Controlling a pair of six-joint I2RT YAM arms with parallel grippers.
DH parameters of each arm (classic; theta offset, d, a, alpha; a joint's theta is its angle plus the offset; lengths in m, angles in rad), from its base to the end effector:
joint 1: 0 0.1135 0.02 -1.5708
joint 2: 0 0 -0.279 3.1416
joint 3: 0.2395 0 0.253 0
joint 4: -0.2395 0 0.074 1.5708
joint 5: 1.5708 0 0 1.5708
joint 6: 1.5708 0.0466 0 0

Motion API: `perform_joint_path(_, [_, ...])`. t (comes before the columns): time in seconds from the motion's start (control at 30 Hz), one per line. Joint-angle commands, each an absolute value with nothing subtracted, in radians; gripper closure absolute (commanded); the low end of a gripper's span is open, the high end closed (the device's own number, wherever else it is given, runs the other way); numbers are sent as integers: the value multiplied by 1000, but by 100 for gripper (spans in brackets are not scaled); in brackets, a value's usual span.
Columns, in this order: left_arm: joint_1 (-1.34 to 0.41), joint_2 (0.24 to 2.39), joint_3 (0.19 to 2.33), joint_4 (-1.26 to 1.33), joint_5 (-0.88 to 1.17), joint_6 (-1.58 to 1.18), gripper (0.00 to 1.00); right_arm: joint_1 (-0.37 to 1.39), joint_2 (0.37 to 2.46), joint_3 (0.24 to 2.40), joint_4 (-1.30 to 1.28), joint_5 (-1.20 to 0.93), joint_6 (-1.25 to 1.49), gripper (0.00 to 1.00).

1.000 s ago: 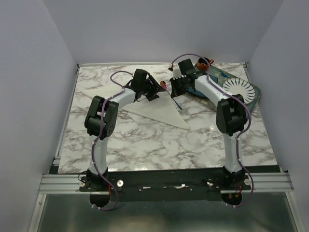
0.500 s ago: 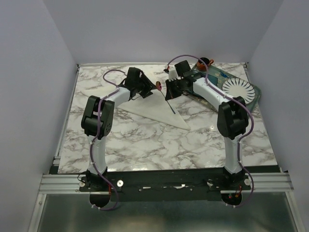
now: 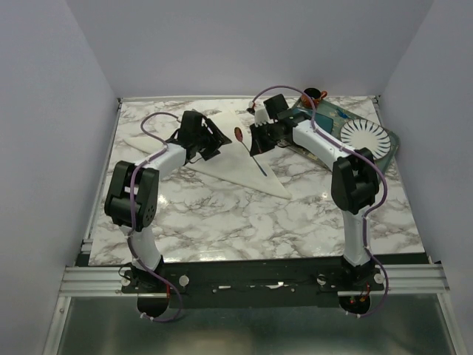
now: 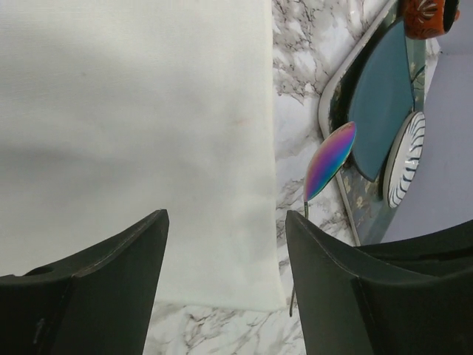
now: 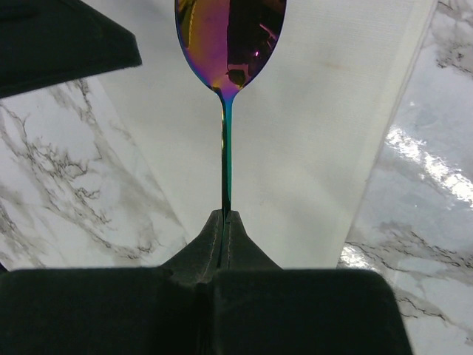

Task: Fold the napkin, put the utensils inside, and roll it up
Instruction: Place the utensil onto the napkin

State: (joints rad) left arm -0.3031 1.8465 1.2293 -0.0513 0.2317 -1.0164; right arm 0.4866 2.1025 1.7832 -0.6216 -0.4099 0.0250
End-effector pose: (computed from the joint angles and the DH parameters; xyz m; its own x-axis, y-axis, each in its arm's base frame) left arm 0.4022 -0.1370 0.2147 -0.7046 -0.6466 -0.2921 -0.2595 0.6180 -0.7421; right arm 0.4177 0.2420 0.2395 -0.7300 -0.3602 -0.5808 -0.6183 0.7102 0.3367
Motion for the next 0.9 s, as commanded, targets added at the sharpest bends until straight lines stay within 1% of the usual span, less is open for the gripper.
perform_joint_path(0.0, [-261,1750,1180,-38,253,-933,25,529,2103,1781,-598,-433,9,99])
perform_joint_path(0.07, [-236,1702,1172,-89,256,-911,25,540,2115,1799,-603,-420,-31,99])
perform_joint_path(0.23, [-155,1504,1135,-213,111,-777,23,618,2207,1917,-656,-347,-132,99])
perform_joint_path(0.3, [-103,1416,1124,-291,69,-758,23,650,2253,2037,-724,-327,-161,99])
perform_joint_path(0.33, [-82,1387,1115,-308,55,-747,22,660,2308,2080,-748,-309,-190,99])
perform_joint_path(0.37, [-49,1332,1083,-324,48,-730,22,672,2333,2123,-800,-293,-199,99])
perform_joint_path(0.4, [-31,1303,1060,-327,37,-723,22,692,2364,2217,-822,-281,-210,99])
perform_joint_path(0.47, [-8,1232,997,-340,-23,-680,21,706,2428,2296,-860,-259,-224,99])
perform_joint_path(0.5, [53,1217,982,-356,-47,-673,20,718,2445,2327,-865,-258,-225,99])
perform_joint_path(0.53, [76,1207,971,-367,-51,-666,19,725,2460,2385,-871,-256,-232,99])
perform_joint_path(0.63, [149,1190,948,-411,-48,-663,19,756,2490,2407,-861,-236,-262,99])
perform_joint_path(0.87, [167,1169,933,-394,0,-680,19,801,2563,2470,-848,-195,-325,99])
